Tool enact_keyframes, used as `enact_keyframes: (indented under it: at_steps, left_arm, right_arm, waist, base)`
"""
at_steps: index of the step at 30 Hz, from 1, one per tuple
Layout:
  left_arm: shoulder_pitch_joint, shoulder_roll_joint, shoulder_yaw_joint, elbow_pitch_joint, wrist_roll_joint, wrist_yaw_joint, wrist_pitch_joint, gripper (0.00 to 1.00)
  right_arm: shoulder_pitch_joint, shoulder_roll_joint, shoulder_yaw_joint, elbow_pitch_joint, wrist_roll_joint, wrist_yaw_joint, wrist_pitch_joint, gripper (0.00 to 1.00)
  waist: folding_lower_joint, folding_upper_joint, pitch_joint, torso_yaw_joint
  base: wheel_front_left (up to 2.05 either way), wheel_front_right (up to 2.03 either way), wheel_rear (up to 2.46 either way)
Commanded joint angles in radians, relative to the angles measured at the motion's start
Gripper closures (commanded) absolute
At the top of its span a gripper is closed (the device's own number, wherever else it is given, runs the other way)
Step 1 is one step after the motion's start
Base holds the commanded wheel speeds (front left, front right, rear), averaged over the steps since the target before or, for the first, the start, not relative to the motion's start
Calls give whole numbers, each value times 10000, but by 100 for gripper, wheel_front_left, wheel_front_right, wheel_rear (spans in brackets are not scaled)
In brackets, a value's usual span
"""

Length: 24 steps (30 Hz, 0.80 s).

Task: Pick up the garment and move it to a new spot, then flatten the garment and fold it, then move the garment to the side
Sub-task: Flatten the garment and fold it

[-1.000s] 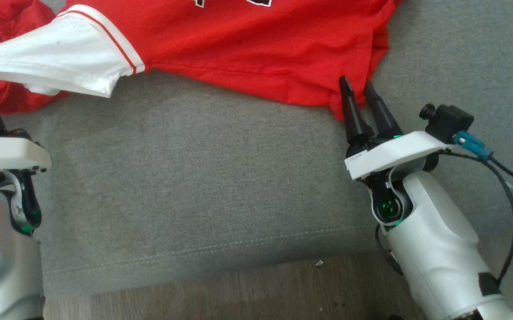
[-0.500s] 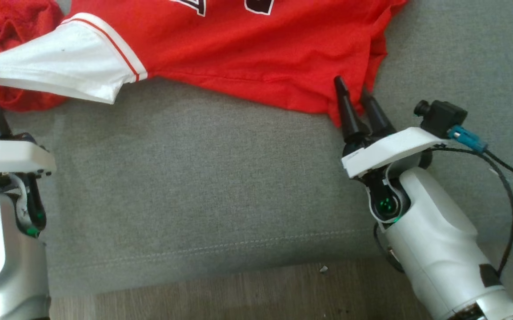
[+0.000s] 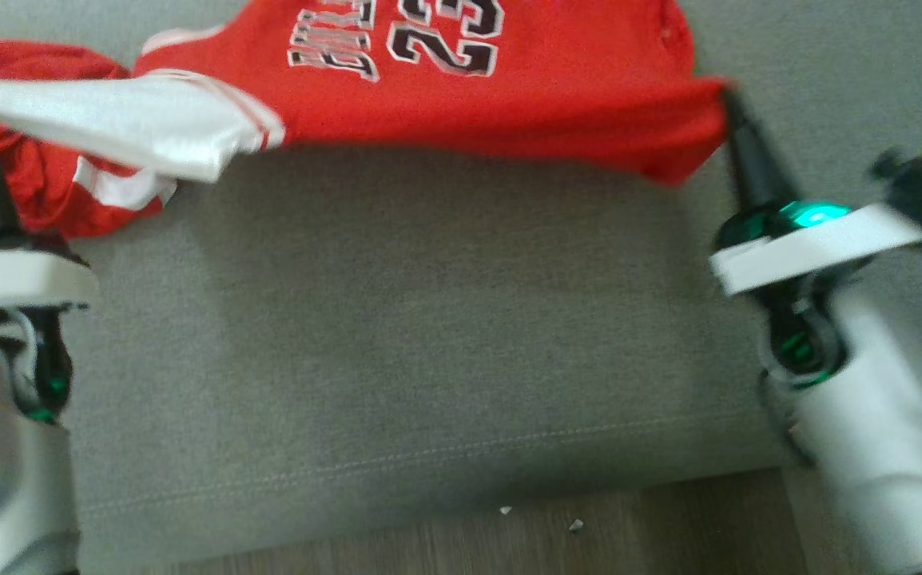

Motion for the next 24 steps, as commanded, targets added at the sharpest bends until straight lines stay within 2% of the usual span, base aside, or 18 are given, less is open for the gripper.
enact_keyframes:
  at_steps: [1, 5, 8, 14, 16, 17, 20, 24]
  left_arm:
    - [-510, 550, 260, -602, -66, -130, 81, 100]
    - [-1703, 1121, -41, -1444, -154, -576, 1171, 100]
    - [-2985, 1543, -511, -1564, -176, -850, 2363, 100]
    - [-6354, 1746, -1425, -218, -799, -1124, 4781, 100]
    - [-7635, 1680, -1500, 414, -1009, -1134, 5341, 100]
    - [-8865, 1748, -1602, 1031, -881, -1065, 5505, 100]
    - [-10645, 1808, -1854, 1943, -402, -817, 5022, 100]
    - [-12670, 1799, -2232, 3103, 339, -355, 3511, 100]
  right_arm:
    - [-258, -214, -181, -644, -34, 65, 144, 100]
    - [-1021, -981, -1063, -1446, -405, 65, 1245, 100]
    - [-2006, -1205, -1560, -1638, -771, 65, 2289, 100]
    - [-4682, -963, -2159, -904, -1580, 65, 4108, 100]
    - [-5719, -762, -2252, -460, -2007, 65, 4438, 100]
    - [-6743, -466, -2345, 69, -2469, 65, 4484, 100]
    - [-8192, -65, -2510, 994, -3132, 65, 4344, 100]
    - [-9956, 403, -2935, 2317, -4185, 65, 3524, 100]
  waist:
    - [0, 0, -229, -156]
    - [0, 0, -421, -213]
    - [0, 0, -419, -244]
    - [0, 0, 358, -166]
    - [0, 0, 867, -165]
    - [0, 0, 1341, -203]
    - [0, 0, 2064, -211]
    - [0, 0, 2930, -347]
  base:
    - [0, 0, 0]
    - [0, 0, 0]
    - [0, 0, 0]
    - [0, 0, 0]
    - [0, 0, 0]
    - [0, 0, 0]
    - [0, 0, 0]
    - [0, 0, 0]
